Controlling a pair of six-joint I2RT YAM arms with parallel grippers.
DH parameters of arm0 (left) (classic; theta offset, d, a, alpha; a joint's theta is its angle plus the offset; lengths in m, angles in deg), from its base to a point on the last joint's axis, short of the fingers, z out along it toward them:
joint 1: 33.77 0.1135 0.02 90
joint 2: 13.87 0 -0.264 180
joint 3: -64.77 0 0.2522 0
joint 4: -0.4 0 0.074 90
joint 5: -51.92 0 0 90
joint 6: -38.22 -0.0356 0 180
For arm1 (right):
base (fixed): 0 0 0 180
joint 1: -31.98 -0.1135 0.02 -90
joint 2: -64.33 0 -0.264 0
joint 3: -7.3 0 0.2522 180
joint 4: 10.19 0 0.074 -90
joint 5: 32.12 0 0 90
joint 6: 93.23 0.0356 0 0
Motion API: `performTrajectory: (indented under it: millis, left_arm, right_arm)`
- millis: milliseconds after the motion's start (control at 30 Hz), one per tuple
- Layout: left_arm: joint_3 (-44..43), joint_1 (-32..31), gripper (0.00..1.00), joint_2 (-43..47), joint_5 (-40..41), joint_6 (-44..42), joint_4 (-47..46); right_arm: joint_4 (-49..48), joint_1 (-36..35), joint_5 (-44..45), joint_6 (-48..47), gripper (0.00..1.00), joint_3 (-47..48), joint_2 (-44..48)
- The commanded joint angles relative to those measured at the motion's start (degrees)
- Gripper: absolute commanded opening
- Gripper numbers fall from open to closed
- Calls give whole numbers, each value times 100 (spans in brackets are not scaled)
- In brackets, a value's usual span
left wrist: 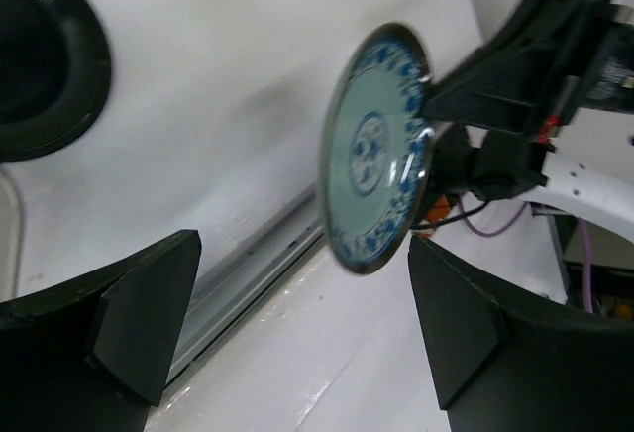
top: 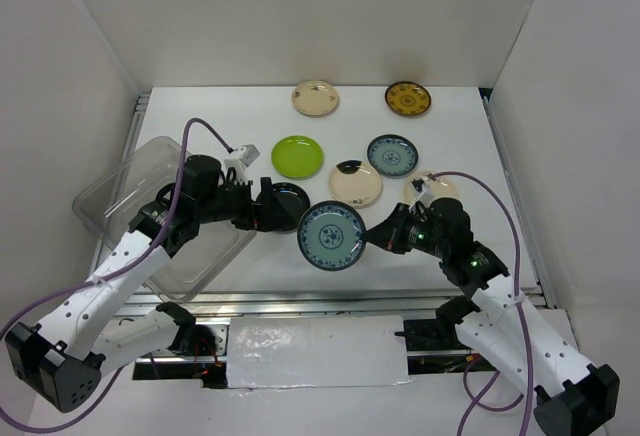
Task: Place the plates into the plastic bin on the countertop
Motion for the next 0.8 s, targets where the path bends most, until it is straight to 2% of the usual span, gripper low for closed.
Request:
performTrajectory:
  millis: [0,133,333,400,433,467,500,567,633,667,700,733,767]
  left_arm:
    - [97,-34,99,-57,-902,210,-832]
    - [150,-69,96,-136,-753,220,-798]
    - [106,-121,85,-461,-375,132,-543]
    - [89,-148,67,-514,-357,123,-560]
    - [80,-165,52,-540,-365,123,-551]
    - [54,-174,14,-567,-348,114,-551]
    - [-16,-183,0,-585,-331,105,-525]
    - [-131,-183,0,-541,-112,70,-341]
    - [-359,-122,0,-375,651,166,-87]
    - [-455,-26,0,-313,1028,341,71]
    - [-648,114,0,-234,1450,482,473]
    - [-763,473,0,-50,2385,666,729]
    - [-851,659,0,38,2968,1085,941]
  right_arm:
    - [-664,-177,-567,254,0,210,-203]
    - [-1068,-414,-497,448,0,254,-361]
    - [-1209,-721,-277,510,0,491,-563]
    - [-1253,-775,-225,518,0,561,-642]
    - [-1314,-792,-172,518,0,570,-730]
    - [-1358,-819,-154,518,0,588,-774]
    - [-1411,-819,-137,510,0,588,-827]
    - [-1534,-767,-49,501,3,640,-967]
    - [-1500,-687,257,457,79,684,-1064]
    - [-1395,-548,485,448,100,737,-1073]
    - [-1237,-451,740,448,100,763,-1065]
    - [-992,-354,1265,466,100,755,-1073]
    - [-877,-231,1479,509,100,694,-1082]
